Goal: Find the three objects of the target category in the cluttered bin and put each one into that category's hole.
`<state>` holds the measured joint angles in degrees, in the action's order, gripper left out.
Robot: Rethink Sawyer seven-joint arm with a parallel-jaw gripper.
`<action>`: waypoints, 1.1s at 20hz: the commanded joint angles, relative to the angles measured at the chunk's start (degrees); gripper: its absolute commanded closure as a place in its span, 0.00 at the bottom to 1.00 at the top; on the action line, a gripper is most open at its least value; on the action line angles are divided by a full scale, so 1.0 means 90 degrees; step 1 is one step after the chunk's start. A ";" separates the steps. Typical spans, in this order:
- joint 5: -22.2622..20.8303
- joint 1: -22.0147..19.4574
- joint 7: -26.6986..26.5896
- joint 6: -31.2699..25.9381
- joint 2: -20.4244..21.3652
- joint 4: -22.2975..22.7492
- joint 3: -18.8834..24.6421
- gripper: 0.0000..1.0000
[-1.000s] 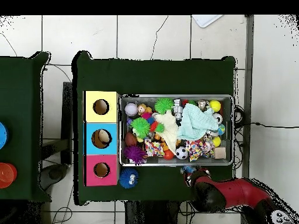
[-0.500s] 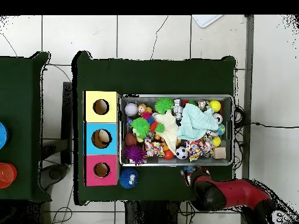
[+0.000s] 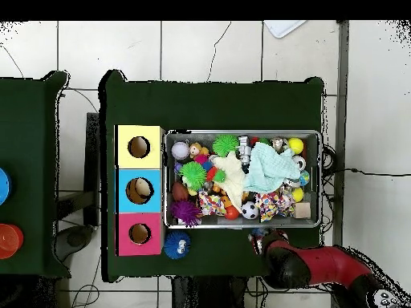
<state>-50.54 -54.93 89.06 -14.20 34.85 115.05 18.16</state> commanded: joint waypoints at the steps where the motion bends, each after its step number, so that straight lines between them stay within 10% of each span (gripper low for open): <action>1: 0.0235 -0.0010 0.0772 0.0293 -0.0209 -0.0488 0.0105 0.00; 6: -0.0416 0.0336 0.0819 0.1044 -0.1498 -0.1440 -0.0465 0.00; 16: -0.0288 0.0466 0.0492 0.1035 -0.1624 -0.1560 -0.0519 0.00; 17: -0.0269 0.0466 0.0424 0.0974 -0.1624 -0.1560 -0.0510 1.00; 22: -0.0276 0.0616 0.0453 0.0969 -0.1588 -0.1592 -0.0638 1.00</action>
<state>-50.41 -50.35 89.06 -6.67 33.05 112.24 11.77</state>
